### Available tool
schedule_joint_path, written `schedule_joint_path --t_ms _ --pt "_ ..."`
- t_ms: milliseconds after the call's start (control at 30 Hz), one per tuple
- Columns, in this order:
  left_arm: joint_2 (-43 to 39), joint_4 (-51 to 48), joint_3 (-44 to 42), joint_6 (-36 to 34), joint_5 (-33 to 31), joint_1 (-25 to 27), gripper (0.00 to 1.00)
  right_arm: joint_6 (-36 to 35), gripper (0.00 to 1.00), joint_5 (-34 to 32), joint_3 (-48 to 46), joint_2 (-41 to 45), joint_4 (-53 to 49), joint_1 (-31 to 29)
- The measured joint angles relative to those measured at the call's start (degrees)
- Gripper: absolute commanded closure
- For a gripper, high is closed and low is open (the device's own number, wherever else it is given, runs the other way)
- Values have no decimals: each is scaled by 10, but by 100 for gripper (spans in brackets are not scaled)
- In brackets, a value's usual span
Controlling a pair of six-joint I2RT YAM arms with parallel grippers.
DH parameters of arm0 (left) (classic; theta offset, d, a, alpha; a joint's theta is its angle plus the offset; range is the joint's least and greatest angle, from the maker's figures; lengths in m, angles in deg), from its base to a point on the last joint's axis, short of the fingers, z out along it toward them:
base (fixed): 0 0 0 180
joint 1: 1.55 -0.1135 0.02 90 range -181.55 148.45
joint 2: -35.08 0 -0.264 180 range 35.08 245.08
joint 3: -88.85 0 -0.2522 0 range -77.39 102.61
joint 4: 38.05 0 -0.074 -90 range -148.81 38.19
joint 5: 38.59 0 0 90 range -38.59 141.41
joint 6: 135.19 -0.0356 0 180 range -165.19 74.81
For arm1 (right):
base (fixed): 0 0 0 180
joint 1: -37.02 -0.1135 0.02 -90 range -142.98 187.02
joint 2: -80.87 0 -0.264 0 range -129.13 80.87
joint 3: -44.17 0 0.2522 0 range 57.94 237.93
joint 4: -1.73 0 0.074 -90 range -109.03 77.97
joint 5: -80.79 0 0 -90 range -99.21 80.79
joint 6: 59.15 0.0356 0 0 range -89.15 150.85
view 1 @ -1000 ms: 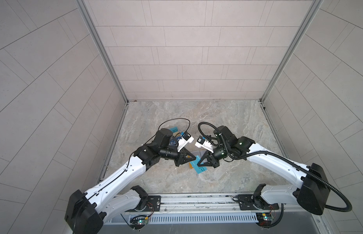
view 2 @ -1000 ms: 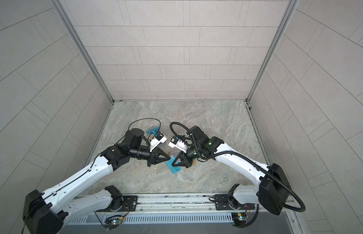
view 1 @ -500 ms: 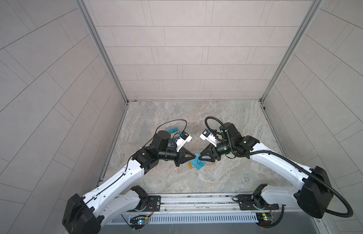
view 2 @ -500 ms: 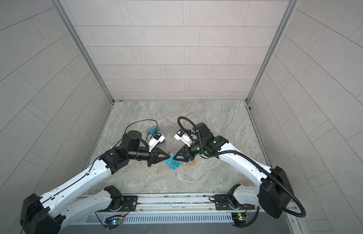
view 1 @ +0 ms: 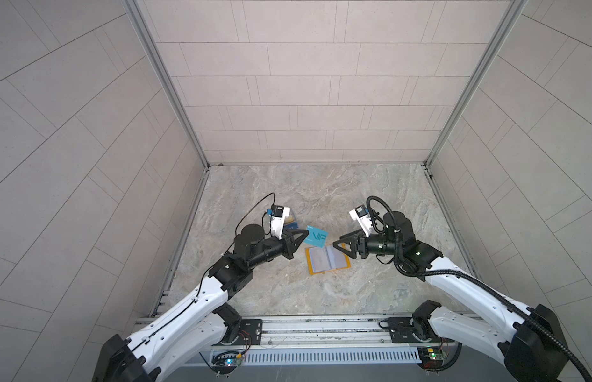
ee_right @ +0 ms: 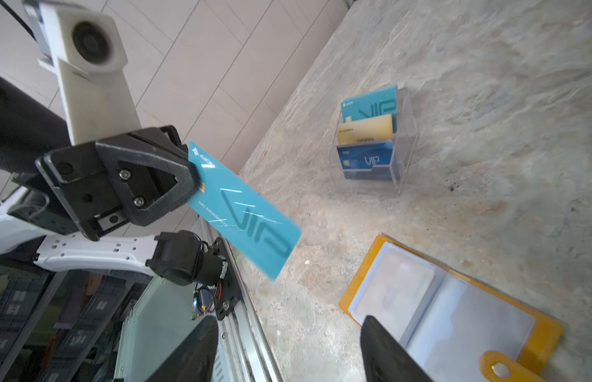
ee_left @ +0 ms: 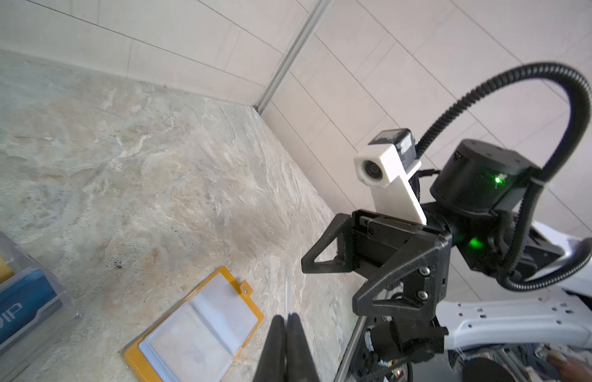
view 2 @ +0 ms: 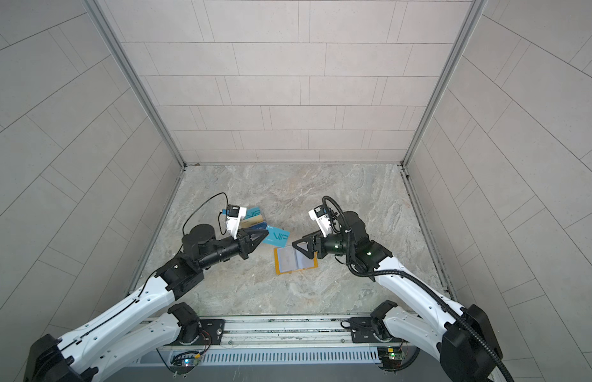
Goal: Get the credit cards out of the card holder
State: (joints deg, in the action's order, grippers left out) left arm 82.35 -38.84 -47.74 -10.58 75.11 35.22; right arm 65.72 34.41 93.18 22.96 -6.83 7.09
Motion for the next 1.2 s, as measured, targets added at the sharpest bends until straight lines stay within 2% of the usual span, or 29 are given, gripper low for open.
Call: schedule_joint_path --t_ms 200,400,867,1200 --pt "1 106 -27 65 -38 0 100 102 36 -19 -31 -37 151 1" --pt "1 203 -53 115 -58 0 100 169 45 -28 -33 -72 267 -2" --pt "54 337 -65 195 -64 0 100 222 67 -38 -12 -104 398 -29" --pt "64 368 -68 212 -64 0 100 247 75 -39 -12 -120 450 -32"
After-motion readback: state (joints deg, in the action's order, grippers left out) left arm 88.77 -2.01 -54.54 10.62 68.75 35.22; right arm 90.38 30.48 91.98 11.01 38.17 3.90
